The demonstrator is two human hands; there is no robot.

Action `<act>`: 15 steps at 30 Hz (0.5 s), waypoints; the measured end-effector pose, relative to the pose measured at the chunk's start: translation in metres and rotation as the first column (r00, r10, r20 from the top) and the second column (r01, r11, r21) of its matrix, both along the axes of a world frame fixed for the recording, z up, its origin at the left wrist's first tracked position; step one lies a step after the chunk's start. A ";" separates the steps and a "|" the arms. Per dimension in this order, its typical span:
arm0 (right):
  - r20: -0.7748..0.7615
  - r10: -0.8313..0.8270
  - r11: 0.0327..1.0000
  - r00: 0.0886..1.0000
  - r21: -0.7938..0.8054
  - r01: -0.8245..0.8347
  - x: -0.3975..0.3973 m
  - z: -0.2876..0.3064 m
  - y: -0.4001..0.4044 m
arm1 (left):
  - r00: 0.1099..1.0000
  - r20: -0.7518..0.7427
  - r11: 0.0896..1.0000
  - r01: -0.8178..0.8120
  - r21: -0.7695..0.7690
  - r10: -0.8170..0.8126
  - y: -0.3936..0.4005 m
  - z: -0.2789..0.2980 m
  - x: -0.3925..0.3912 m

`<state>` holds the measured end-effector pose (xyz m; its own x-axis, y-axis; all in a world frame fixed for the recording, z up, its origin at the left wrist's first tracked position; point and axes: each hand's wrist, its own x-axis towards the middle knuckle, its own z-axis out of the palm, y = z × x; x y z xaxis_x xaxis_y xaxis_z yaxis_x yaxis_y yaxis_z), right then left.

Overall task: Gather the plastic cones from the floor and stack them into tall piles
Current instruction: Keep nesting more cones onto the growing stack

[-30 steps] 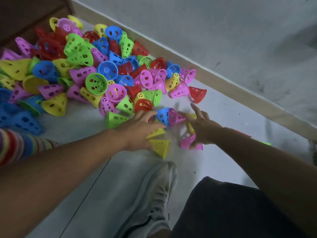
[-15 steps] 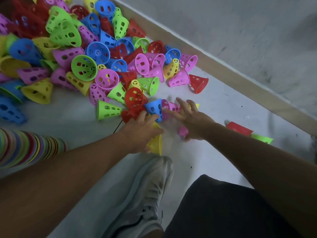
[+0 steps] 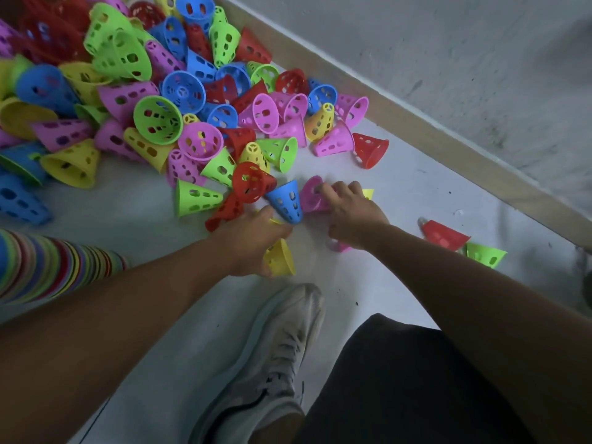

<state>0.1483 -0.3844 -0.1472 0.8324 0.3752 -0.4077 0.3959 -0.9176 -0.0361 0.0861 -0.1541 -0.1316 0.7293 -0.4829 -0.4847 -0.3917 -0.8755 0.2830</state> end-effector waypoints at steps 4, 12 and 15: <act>0.001 -0.057 0.998 0.998 0.033 0.057 -0.002 0.002 -0.001 | 0.999 -0.050 1.000 -0.003 -0.003 0.003 0.004 -0.001 0.000; -0.007 -0.204 0.968 0.979 0.147 0.203 -0.002 0.004 0.001 | 0.994 -0.105 0.996 0.002 -0.085 -0.011 0.006 -0.007 -0.002; -0.001 -0.244 0.948 0.970 0.212 0.239 -0.003 0.004 0.001 | 0.992 -0.128 0.993 -0.012 -0.122 -0.003 0.006 -0.006 -0.002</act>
<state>0.1450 -0.3832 -0.1428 0.9177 0.2363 -0.3195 0.1669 -0.9588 -0.2300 0.0844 -0.1481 -0.1374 0.6676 -0.5409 -0.5116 -0.3416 -0.8331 0.4351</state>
